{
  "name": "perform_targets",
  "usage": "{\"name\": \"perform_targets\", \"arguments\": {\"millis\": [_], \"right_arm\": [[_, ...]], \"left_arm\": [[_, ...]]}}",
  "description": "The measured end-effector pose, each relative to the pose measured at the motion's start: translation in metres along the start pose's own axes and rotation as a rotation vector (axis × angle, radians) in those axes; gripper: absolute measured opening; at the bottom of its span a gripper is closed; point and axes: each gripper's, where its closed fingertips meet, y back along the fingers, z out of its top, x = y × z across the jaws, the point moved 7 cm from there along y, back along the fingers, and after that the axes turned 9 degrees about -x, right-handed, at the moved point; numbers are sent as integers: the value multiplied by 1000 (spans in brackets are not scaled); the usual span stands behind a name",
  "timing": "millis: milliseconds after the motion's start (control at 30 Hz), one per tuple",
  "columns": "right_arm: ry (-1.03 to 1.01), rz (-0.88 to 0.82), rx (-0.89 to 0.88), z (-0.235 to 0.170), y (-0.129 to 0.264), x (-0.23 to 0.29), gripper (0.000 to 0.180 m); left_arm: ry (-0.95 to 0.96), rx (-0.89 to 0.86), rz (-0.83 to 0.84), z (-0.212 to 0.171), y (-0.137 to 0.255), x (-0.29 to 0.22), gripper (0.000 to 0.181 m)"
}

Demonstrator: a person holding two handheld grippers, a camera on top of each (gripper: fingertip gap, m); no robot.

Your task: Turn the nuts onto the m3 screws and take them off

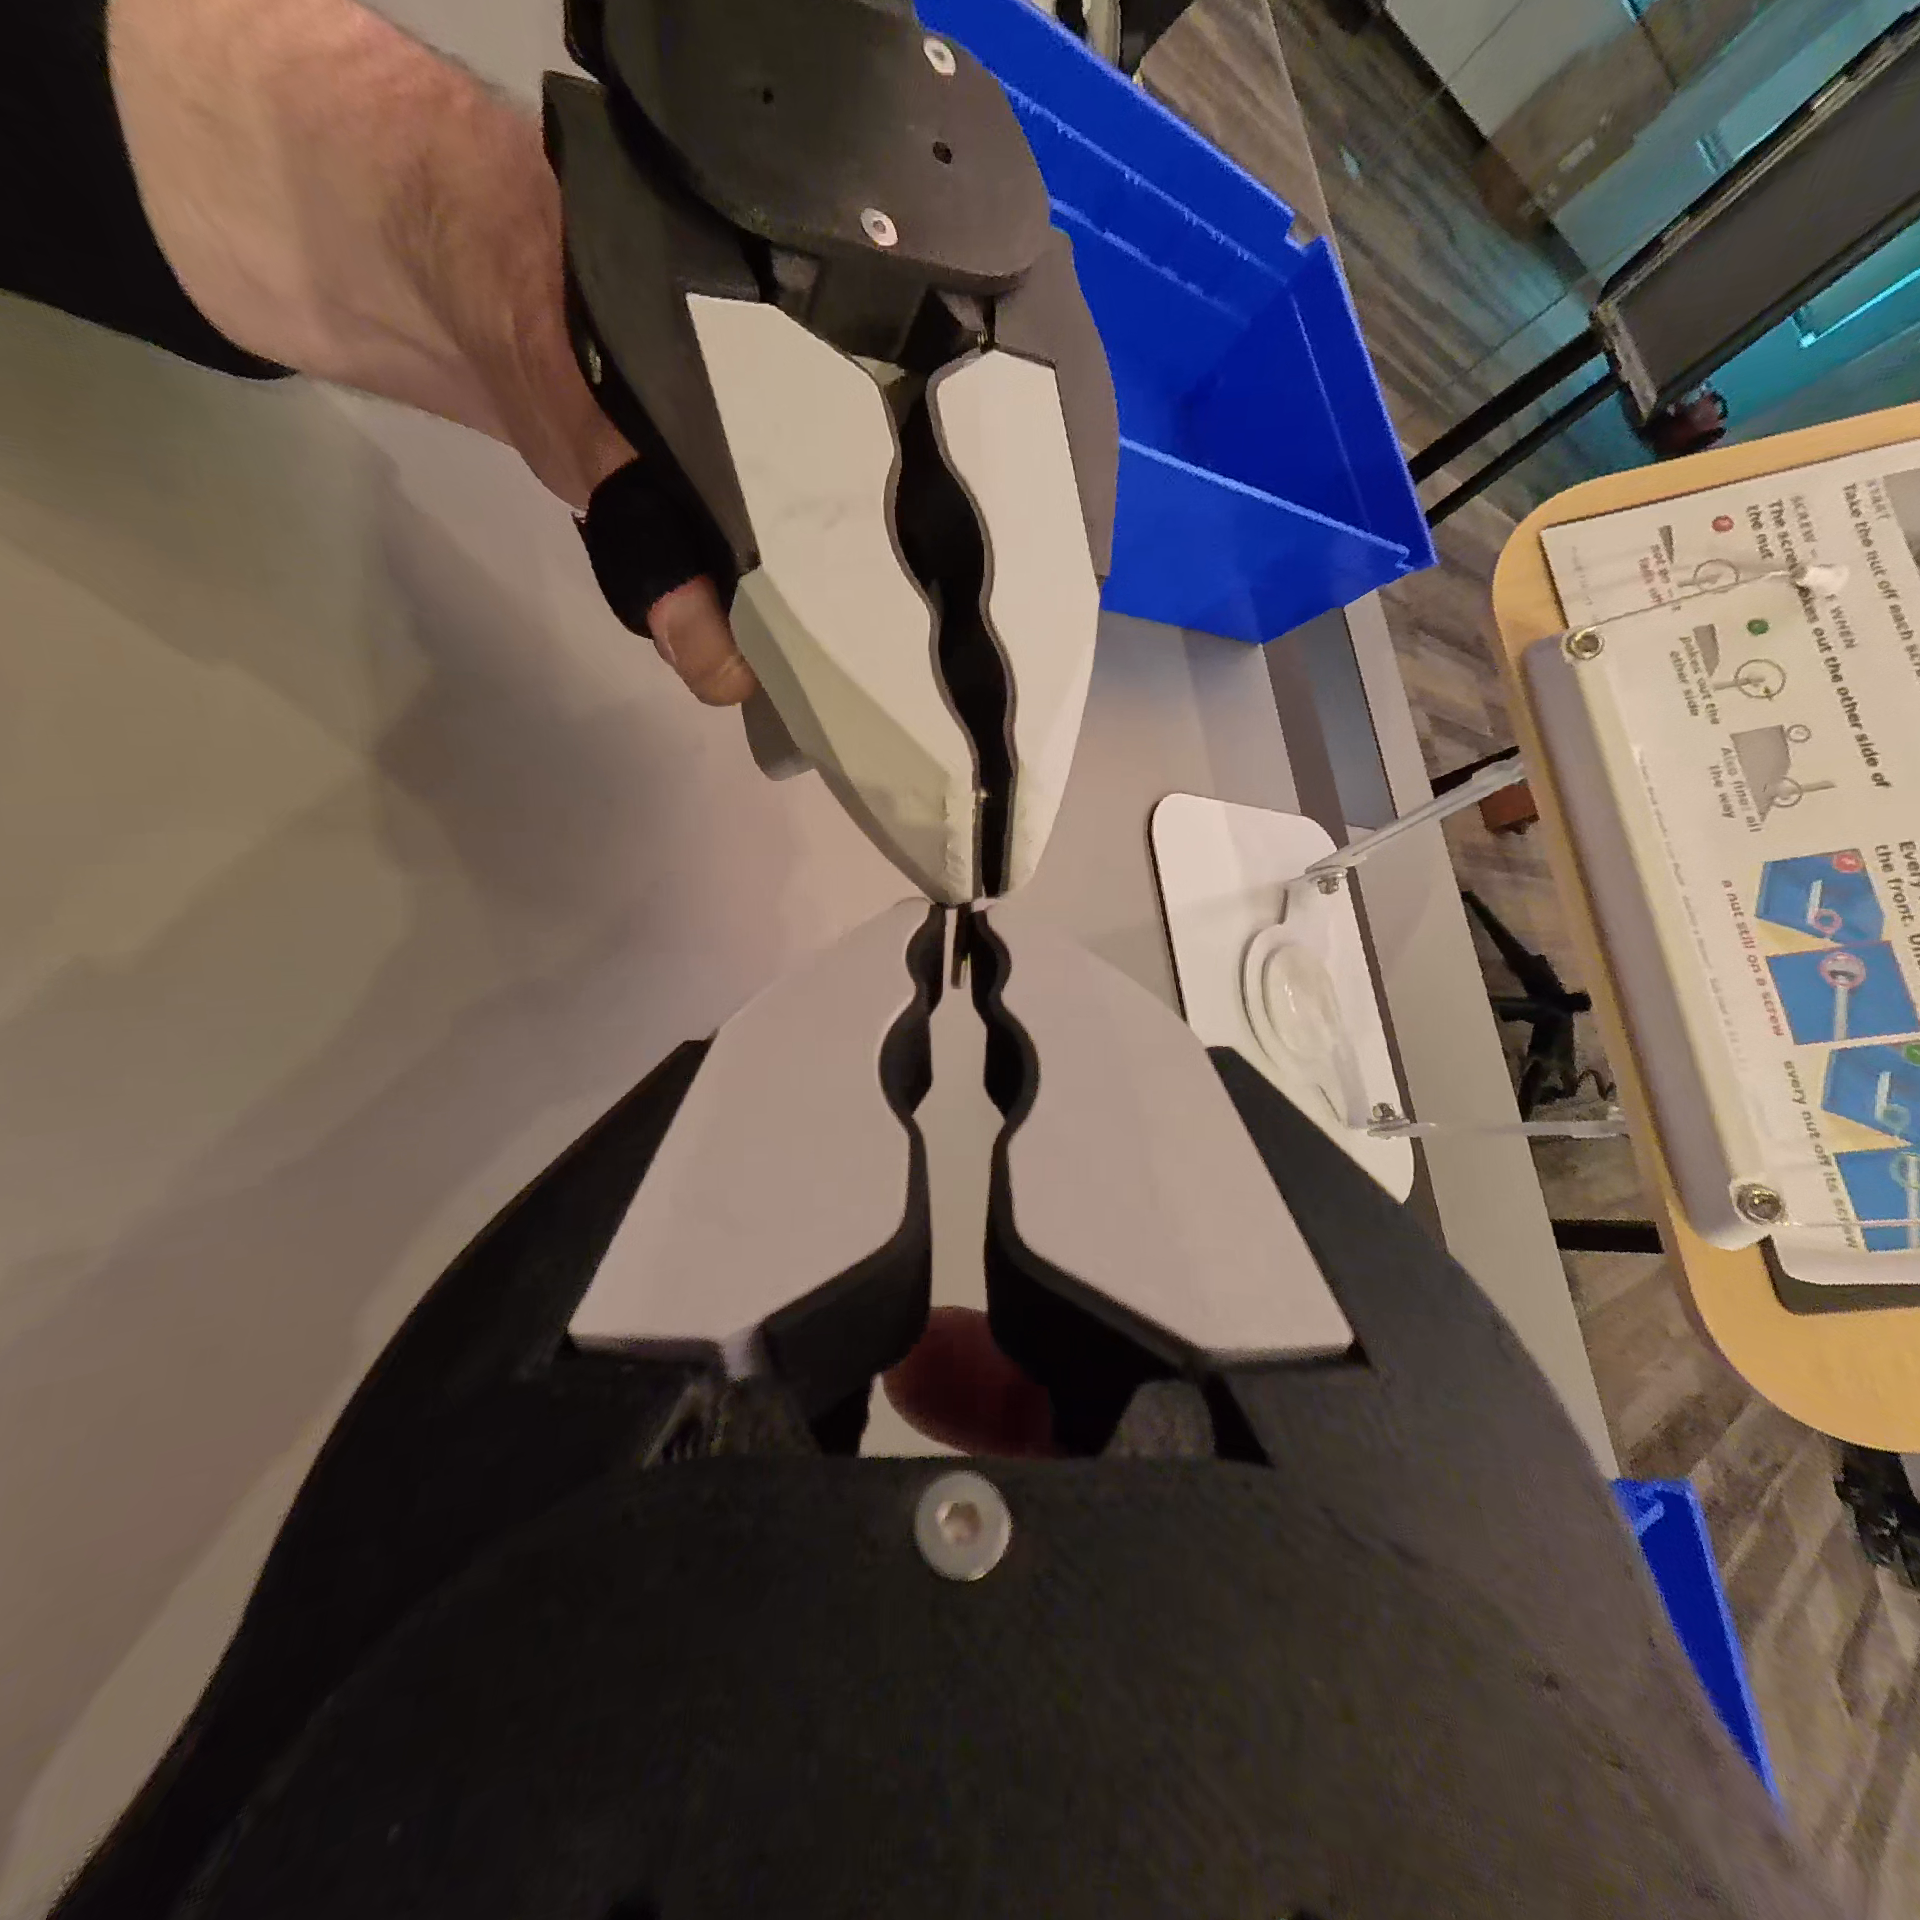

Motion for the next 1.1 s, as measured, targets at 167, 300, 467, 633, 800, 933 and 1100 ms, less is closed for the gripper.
{"name": "perform_targets", "arguments": {"millis": [167, 300, 467, 633, 800, 933, 1100], "right_arm": [[3, -22, -46, 4, 4, 0, 2], [9, -34, -40, 2, 13, -3, 2], [-2, -198, 55, -27, 54, -51, 2], [-186, -342, 363, -143, 109, -177, 2], [-278, -229, 601, -258, 93, -225, 3], [-357, -123, 685, -298, 76, -231, 3], [-422, -3, 776, -324, 62, -228, 9]], "left_arm": [[21, -50, -19, 4, 2, -1, 3], [27, -127, 15, 13, 3, 0, 14], [14, -183, 73, 25, 17, 9, 30], [59, -155, 91, 17, 22, 15, 36], [28, -85, 118, 7, 21, 19, 24], [43, -54, 132, 1, 22, 25, 24], [30, -34, 134, -1, 22, 25, 26]]}}
